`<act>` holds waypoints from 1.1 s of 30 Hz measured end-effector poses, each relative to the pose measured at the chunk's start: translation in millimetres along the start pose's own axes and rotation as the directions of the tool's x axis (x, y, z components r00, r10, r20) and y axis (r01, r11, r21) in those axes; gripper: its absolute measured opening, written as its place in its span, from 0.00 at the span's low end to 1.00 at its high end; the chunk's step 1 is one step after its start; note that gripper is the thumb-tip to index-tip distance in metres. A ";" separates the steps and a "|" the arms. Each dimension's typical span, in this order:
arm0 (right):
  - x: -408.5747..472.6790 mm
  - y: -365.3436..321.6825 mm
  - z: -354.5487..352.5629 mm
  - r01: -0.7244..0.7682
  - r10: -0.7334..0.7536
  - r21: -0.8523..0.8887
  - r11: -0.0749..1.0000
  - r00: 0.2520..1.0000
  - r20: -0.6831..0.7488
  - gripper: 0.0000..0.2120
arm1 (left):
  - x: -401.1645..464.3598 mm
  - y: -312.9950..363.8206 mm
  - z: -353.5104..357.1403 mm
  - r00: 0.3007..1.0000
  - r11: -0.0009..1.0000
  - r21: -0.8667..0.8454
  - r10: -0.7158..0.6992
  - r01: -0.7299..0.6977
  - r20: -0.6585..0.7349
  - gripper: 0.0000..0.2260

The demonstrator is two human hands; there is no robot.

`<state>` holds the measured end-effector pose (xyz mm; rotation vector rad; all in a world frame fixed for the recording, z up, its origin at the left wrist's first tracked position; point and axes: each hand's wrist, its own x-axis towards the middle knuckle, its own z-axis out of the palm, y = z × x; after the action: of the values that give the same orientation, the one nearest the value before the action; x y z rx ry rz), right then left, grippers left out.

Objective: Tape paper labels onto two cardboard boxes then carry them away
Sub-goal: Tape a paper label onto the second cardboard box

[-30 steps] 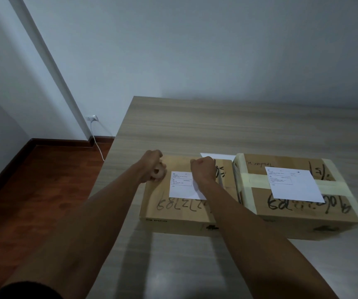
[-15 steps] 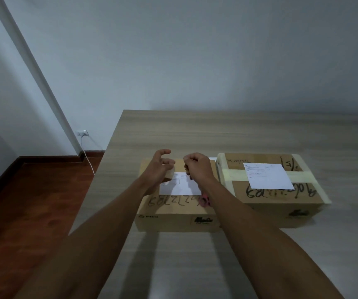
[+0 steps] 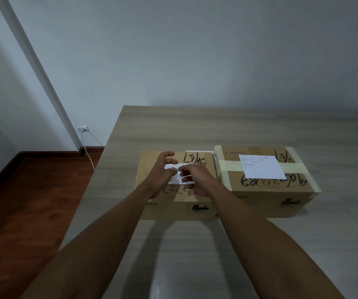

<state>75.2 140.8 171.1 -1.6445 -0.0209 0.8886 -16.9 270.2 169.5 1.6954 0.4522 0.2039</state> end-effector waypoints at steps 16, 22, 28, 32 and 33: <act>-14.2 11.4 -13.1 0.199 -0.199 -0.119 0.973 0.980 0.012 0.08 | -22.8 0.8 10.4 0.998 1.000 -0.016 -0.012 0.013 0.058 0.29; -16.4 1.2 -21.4 0.302 -0.313 -0.288 0.909 0.950 0.009 0.08 | -25.3 2.6 12.0 0.999 0.999 0.001 -0.051 0.051 0.011 0.22; -14.4 -11.3 -19.2 0.428 -0.456 -0.352 0.832 0.890 0.003 0.04 | -23.8 -3.2 3.6 0.994 0.993 0.099 -0.055 0.064 -0.092 0.18; -15.3 -25.7 -21.2 0.478 -0.511 -0.359 0.801 0.860 0.006 0.03 | -21.6 2.4 8.9 0.994 0.985 0.174 0.000 0.018 -0.108 0.17; -13.9 -27.8 -21.4 0.490 -0.525 -0.358 0.795 0.851 -0.002 0.03 | -21.5 5.1 11.3 0.993 0.980 0.200 0.008 0.015 -0.116 0.19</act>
<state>89.5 124.6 202.1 -1.8778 -0.5586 0.3918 -31.1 250.6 175.0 1.8871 0.5782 0.2621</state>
